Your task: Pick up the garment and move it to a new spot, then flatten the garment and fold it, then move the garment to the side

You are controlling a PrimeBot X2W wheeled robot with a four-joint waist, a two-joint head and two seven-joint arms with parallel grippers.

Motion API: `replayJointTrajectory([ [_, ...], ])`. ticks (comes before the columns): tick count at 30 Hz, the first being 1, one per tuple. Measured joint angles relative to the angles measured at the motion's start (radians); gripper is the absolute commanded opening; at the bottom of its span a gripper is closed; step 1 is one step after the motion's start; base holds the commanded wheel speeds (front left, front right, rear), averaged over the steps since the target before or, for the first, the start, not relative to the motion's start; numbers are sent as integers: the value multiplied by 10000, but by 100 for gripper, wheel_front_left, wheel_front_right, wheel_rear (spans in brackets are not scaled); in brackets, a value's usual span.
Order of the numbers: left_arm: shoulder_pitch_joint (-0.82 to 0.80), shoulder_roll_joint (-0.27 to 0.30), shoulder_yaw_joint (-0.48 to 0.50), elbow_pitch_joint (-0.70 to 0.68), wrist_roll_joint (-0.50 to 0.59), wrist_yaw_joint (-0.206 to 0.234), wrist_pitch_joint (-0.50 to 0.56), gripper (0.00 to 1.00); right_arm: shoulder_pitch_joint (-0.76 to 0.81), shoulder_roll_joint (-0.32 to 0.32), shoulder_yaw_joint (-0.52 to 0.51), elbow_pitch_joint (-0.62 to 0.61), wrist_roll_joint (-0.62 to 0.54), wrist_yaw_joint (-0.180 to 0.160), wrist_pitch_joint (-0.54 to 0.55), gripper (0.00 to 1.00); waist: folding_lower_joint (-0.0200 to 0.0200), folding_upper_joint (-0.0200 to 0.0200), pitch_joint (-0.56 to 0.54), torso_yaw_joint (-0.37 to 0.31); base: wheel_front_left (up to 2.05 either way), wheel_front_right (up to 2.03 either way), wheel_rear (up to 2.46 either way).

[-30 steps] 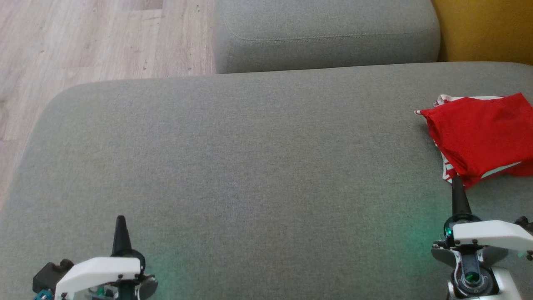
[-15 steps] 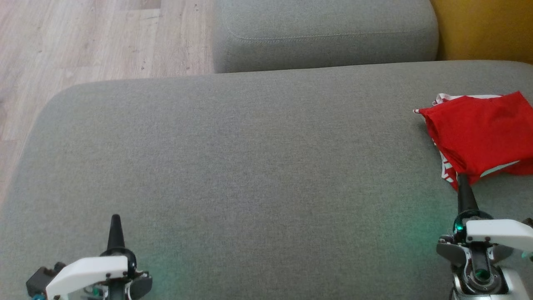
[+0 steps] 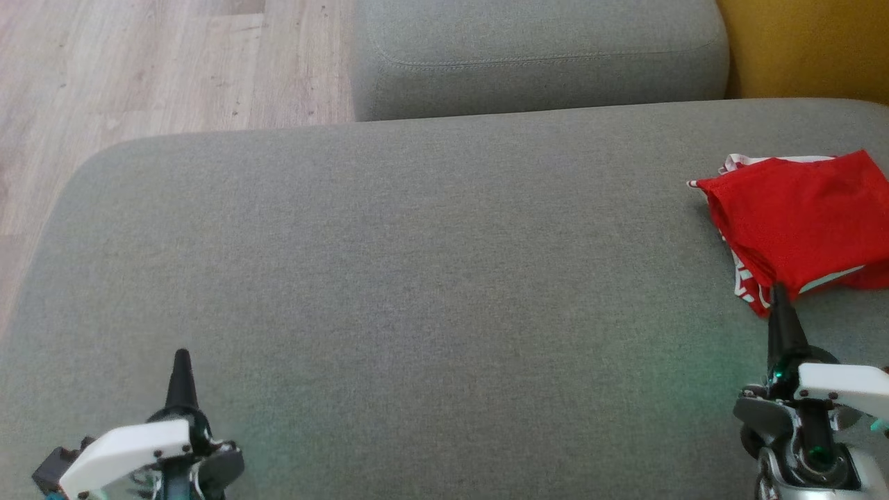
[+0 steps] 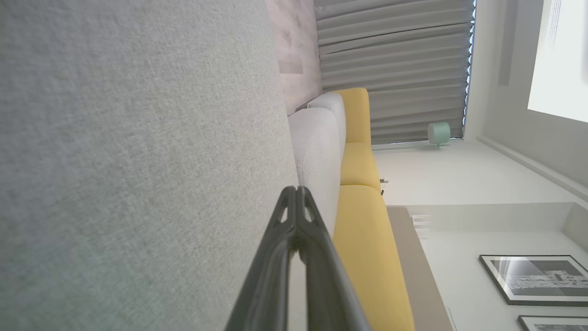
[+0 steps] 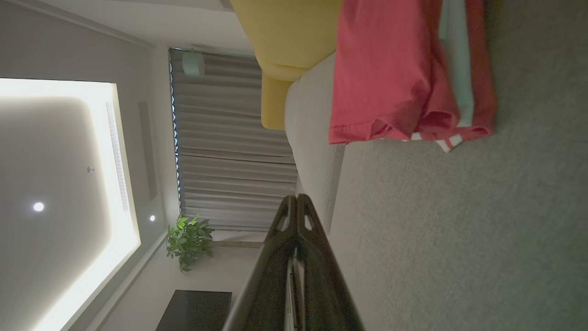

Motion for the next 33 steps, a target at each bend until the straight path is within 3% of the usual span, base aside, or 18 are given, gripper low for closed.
replayJointTrajectory([
  [12, -103, -2, 286, -146, -1099, -169, 326, 0, 9, 0, -178, -249, 1310, -6, 357, 0, 0, 0, 20, -39, 0, 0, 0],
  [33, -103, -2, 288, -146, -1099, -169, 326, 0, 11, 0, -178, -263, 1310, -6, 355, 0, 0, 0, 19, -39, 0, 0, 0],
])
